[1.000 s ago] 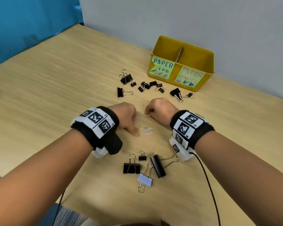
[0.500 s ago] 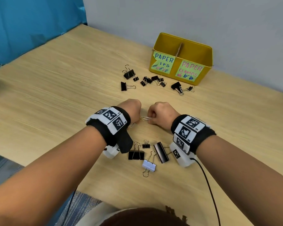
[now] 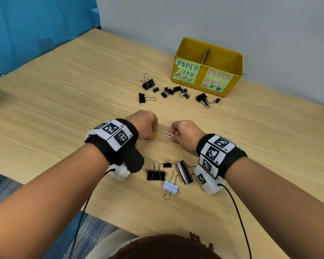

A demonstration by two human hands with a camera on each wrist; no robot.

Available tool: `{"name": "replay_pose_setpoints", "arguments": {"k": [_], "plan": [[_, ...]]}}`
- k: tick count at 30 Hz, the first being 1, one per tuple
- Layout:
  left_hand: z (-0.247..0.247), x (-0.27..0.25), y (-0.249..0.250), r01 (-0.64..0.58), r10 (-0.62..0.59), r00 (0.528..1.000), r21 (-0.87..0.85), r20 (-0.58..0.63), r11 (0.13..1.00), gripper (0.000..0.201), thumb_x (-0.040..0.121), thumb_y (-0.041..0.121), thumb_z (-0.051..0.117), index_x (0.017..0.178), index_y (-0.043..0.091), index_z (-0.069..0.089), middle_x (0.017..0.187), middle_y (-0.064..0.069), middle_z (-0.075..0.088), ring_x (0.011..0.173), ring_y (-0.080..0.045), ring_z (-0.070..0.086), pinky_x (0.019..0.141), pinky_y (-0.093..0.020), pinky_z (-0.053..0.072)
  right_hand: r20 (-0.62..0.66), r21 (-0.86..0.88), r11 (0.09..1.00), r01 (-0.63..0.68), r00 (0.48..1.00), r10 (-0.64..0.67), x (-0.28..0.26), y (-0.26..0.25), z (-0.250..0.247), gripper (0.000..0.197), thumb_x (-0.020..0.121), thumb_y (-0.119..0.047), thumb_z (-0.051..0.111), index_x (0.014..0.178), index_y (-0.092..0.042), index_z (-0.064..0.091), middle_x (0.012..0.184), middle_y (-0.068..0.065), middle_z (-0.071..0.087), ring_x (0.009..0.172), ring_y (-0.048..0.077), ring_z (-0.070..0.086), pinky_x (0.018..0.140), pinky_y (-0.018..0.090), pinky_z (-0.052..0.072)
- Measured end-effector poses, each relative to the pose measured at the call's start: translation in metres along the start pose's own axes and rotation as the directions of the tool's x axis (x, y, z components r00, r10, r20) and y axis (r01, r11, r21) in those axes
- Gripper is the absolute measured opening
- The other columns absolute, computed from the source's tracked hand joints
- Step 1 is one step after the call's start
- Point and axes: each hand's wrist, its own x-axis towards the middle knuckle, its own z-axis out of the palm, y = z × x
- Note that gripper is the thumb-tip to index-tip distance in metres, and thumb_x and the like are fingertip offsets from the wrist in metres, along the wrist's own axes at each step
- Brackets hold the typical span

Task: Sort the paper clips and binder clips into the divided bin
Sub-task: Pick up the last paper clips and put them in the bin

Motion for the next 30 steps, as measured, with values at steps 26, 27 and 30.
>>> {"name": "replay_pose_setpoints", "arguments": {"k": [26, 27, 30], "plan": [[-0.003, 0.008, -0.007, 0.068, -0.063, 0.997, -0.129, 0.044, 0.989, 0.02, 0.084, 0.031, 0.064, 0.087, 0.013, 0.055, 0.093, -0.006, 0.057, 0.08, -0.018, 0.049, 0.064, -0.026, 0.039, 0.077, 0.407, 0.894, -0.186, 0.983, 0.169, 0.0, 0.02, -0.021, 0.034, 0.091, -0.046, 0.048, 0.073, -0.017, 0.049, 0.063, -0.004, 0.041, 0.055, 0.013, 0.039, 0.05, 0.023, 0.031], [0.0, 0.007, -0.005, 0.062, -0.059, 0.997, -0.067, 0.048, 0.996, 0.021, 0.079, 0.031, 0.071, 0.084, 0.013, 0.059, 0.095, -0.005, 0.062, 0.084, -0.018, 0.053, 0.07, -0.027, 0.042, 0.042, 0.254, 0.957, -0.137, 0.991, 0.131, 0.0, 0.019, -0.02, 0.028, 0.087, -0.041, 0.058, 0.077, -0.016, 0.051, 0.067, -0.006, 0.046, 0.061, 0.011, 0.043, 0.053, 0.022, 0.033], [0.007, 0.004, 0.0, 0.072, -0.073, 0.996, 0.02, 0.049, 0.997, 0.019, 0.074, 0.024, 0.076, 0.087, 0.011, 0.068, 0.097, -0.006, 0.069, 0.09, -0.02, 0.061, 0.076, -0.029, 0.048, 0.025, 0.072, 0.994, -0.088, 0.996, 0.087, -0.002, 0.015, -0.016, 0.018, 0.077, -0.023, 0.074, 0.081, -0.015, 0.058, 0.069, -0.01, 0.049, 0.074, 0.012, 0.047, 0.055, 0.014, 0.031]]}}
